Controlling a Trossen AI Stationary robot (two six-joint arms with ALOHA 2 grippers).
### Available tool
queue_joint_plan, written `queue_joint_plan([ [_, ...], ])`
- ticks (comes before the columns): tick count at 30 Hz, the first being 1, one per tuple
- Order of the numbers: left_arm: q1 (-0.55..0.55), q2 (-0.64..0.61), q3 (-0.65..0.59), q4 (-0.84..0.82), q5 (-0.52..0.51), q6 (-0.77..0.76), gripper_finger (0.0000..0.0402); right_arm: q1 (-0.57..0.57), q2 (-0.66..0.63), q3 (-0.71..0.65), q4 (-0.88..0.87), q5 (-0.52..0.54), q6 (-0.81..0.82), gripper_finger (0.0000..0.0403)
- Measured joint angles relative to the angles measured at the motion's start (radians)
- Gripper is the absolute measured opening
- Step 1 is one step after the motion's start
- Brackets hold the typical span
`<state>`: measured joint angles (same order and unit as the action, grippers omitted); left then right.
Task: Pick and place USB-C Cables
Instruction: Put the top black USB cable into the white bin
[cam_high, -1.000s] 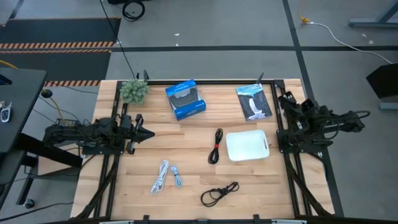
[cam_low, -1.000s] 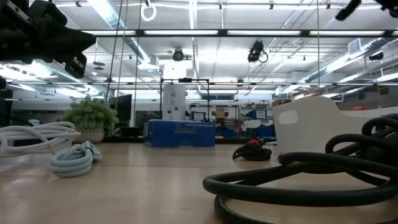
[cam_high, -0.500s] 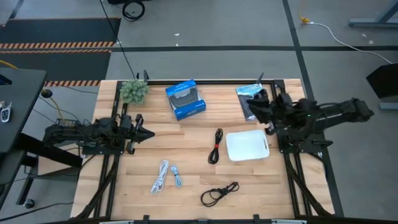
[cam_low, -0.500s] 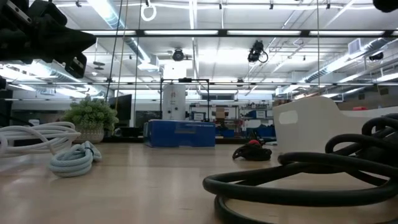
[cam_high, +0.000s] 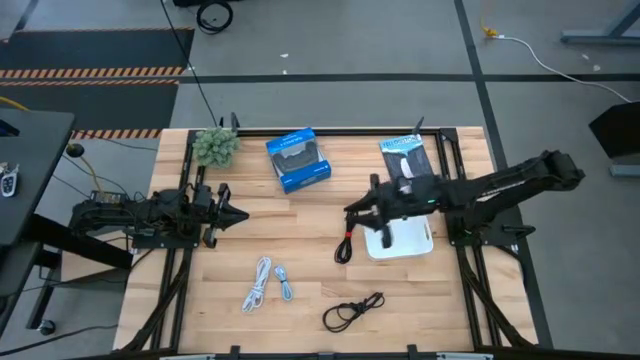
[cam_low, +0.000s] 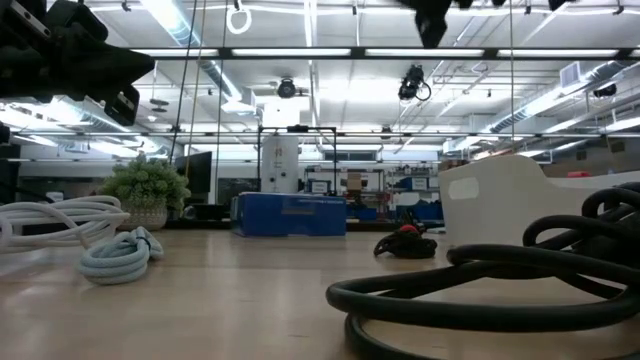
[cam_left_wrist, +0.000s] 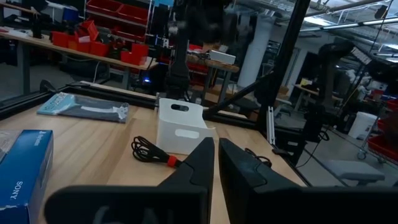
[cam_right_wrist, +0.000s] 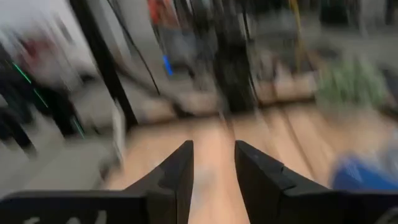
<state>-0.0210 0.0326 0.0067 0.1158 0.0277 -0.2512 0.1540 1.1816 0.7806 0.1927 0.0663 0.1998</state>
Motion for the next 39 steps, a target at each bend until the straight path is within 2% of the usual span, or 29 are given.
queue_joint_plan([
  [3, 0.000, 0.000, 0.000, 0.000, 0.000, 0.000, 0.0030, 0.014, 0.088, 0.116, -0.282, 0.049, -0.061, 0.0123],
  [7, 0.000, 0.000, 0.000, 0.000, 0.000, 0.000, 0.0030, 0.046, 0.219, 0.250, -0.539, 0.111, -0.192, 0.0126],
  [12, 0.000, 0.000, 0.000, 0.000, 0.000, 0.000, 0.0030, 0.086, 0.390, 0.405, -0.767, 0.126, -0.331, 0.0156],
  [18, 0.000, 0.000, 0.000, 0.000, 0.000, 0.000, 0.0030, 0.113, 0.599, 0.618, -1.036, 0.196, -0.424, 0.0215],
  [22, 0.000, 0.000, 0.000, 0.000, 0.000, 0.000, 0.0030, 0.115, 0.725, 0.751, -1.210, 0.201, -0.494, 0.0235],
  [25, 0.000, 0.000, 0.000, 0.000, 0.000, 0.000, 0.0029, 0.115, 0.797, 0.813, -1.289, 0.202, -0.556, 0.0236],
  [30, 0.000, 0.000, 0.000, 0.000, 0.000, 0.000, 0.0029, 0.115, 0.884, 0.852, -1.318, 0.212, -0.672, 0.0224],
  [36, 0.000, 0.000, 0.000, 0.000, 0.000, 0.001, 0.0030, 0.115, 0.944, 0.855, -1.329, 0.315, -0.782, 0.0212],
  [39, 0.000, 0.000, 0.000, 0.000, 0.000, 0.000, 0.0029, 0.112, 0.955, 0.855, -1.344, 0.330, -0.806, 0.0211],
])
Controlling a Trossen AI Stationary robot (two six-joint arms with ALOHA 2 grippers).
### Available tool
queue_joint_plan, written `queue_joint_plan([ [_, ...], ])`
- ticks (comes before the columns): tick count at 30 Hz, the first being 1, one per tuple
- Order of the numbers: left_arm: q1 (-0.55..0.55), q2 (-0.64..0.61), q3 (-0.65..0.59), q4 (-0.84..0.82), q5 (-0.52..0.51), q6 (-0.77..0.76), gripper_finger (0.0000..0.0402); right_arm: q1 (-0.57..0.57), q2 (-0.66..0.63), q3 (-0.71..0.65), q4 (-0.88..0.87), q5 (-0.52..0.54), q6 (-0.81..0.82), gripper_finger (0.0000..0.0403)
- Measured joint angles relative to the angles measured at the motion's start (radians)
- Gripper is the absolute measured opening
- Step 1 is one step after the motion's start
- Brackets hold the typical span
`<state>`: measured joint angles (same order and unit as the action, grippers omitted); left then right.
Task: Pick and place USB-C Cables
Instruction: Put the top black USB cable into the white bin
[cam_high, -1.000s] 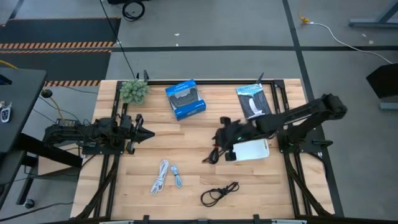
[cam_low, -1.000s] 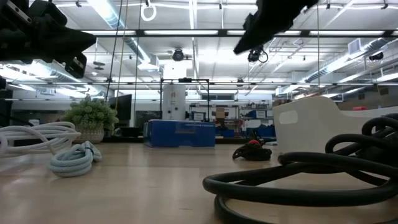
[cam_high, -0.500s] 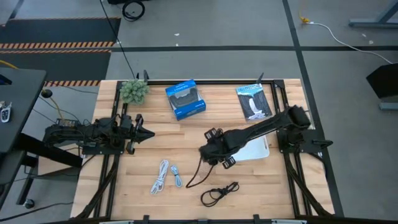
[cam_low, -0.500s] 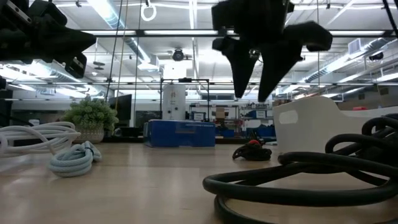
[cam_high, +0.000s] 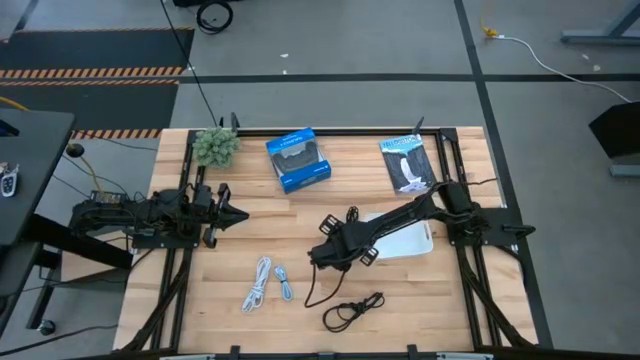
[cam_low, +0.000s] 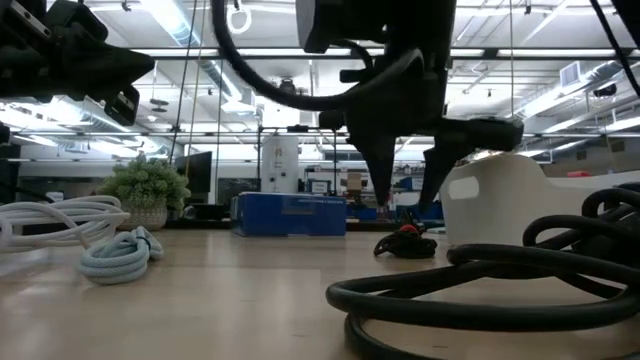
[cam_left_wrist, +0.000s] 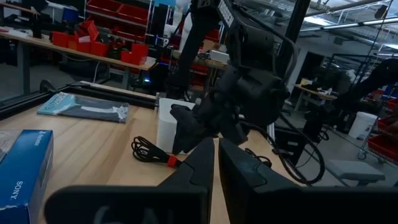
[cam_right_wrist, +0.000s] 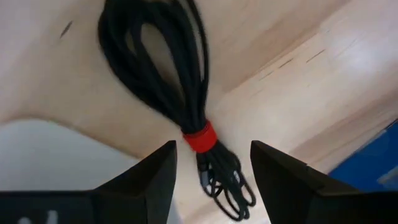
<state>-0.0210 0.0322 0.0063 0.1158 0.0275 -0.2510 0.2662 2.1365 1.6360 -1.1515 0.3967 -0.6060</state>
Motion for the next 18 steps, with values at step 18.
queue_joint_plan([
  [18, 0.000, 0.000, 0.000, 0.003, 0.000, 0.000, 0.0030, -0.078, 0.016, -0.002, -0.137, 0.067, 0.012, 0.0210],
])
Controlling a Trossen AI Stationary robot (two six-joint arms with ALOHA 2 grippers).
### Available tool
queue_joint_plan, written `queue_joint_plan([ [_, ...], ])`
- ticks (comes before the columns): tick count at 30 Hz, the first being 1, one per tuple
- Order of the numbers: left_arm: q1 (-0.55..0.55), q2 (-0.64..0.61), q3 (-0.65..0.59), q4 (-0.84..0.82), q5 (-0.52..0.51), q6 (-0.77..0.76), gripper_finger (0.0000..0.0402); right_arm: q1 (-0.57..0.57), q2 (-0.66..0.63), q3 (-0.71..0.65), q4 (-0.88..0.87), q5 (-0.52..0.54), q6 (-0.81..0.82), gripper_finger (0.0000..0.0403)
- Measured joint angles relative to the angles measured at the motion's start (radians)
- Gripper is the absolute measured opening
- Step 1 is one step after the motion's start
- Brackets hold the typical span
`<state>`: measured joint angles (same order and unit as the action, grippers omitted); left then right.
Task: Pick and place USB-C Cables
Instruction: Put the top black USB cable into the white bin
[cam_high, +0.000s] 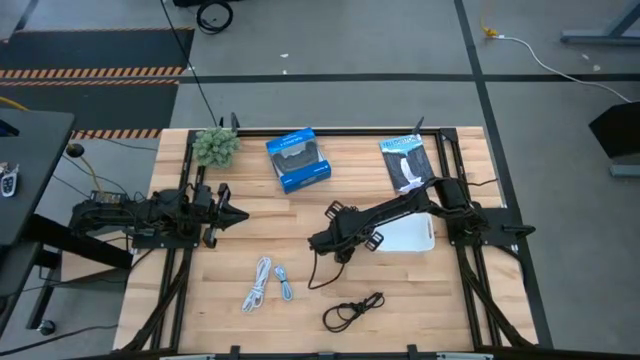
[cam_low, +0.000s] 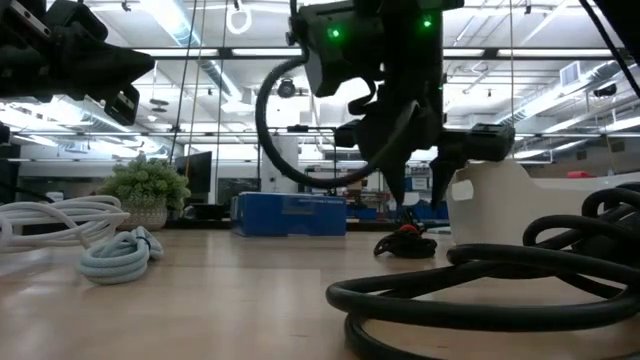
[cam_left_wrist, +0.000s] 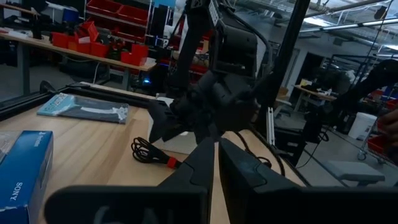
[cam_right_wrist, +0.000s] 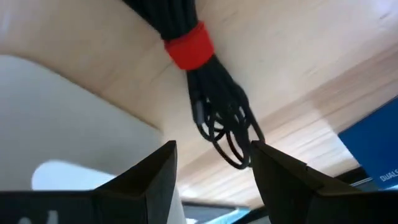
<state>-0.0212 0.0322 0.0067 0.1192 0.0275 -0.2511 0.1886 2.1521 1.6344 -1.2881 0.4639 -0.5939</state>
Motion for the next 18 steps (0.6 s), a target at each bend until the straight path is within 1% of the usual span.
queue_joint_plan([
  [8, 0.000, 0.000, 0.000, 0.000, 0.000, 0.000, 0.0030, 0.071, 0.000, 0.000, 0.038, -0.006, 0.002, 0.0210],
  [14, 0.000, 0.000, 0.000, 0.000, 0.000, 0.000, 0.0030, 0.129, 0.000, 0.000, 0.113, -0.070, 0.037, 0.0210],
  [18, 0.000, 0.000, 0.000, 0.000, 0.000, 0.000, 0.0030, 0.154, 0.005, 0.000, 0.164, -0.069, 0.035, 0.0210],
])
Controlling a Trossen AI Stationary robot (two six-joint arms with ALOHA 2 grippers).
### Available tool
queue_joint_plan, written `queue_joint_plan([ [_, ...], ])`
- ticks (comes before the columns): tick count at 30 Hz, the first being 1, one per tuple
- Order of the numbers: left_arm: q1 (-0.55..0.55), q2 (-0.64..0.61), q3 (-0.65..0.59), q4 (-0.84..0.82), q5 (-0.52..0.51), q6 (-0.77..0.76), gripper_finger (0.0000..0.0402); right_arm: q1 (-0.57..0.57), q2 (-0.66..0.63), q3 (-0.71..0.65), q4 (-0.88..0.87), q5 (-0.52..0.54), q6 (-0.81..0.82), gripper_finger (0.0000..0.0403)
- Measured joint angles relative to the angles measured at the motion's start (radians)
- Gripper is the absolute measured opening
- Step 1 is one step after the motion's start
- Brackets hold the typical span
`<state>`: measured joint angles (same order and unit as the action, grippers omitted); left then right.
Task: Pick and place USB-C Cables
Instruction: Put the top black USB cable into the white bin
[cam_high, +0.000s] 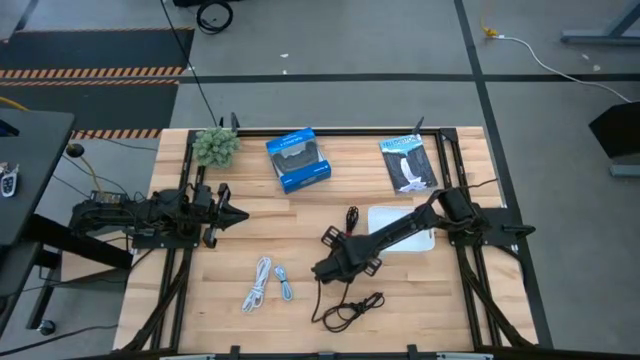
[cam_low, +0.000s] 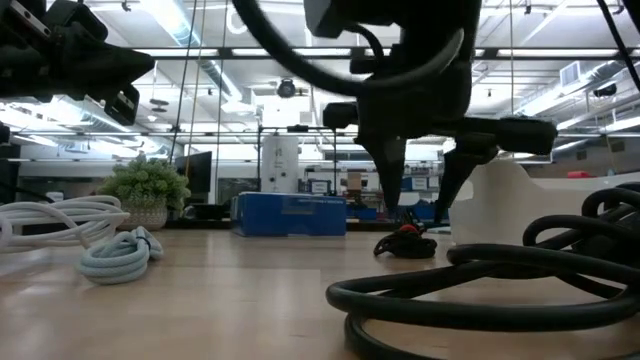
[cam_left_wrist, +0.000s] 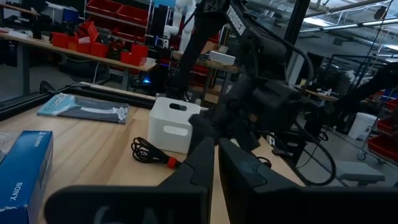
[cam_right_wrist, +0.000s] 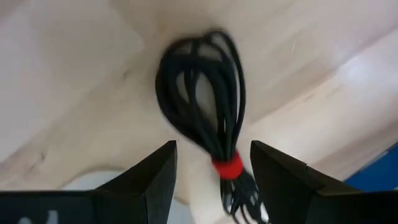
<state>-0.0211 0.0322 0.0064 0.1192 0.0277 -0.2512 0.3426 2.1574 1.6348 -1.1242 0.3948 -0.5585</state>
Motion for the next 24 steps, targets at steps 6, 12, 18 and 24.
queue_joint_plan([
  [6, 0.000, 0.000, 0.000, 0.000, 0.000, 0.000, 0.0030, -0.060, 0.002, 0.000, 0.005, -0.034, -0.004, 0.0210],
  [12, 0.000, 0.000, 0.000, 0.000, 0.000, 0.000, 0.0029, -0.127, 0.002, 0.000, 0.004, -0.075, -0.049, 0.0203],
  [18, 0.000, 0.000, 0.000, 0.000, 0.000, 0.000, 0.0029, -0.155, 0.002, 0.000, -0.009, -0.108, -0.063, 0.0187],
  [24, 0.000, 0.000, 0.000, 0.000, 0.000, 0.000, 0.0030, -0.156, 0.002, 0.000, -0.019, -0.150, -0.108, 0.0169],
])
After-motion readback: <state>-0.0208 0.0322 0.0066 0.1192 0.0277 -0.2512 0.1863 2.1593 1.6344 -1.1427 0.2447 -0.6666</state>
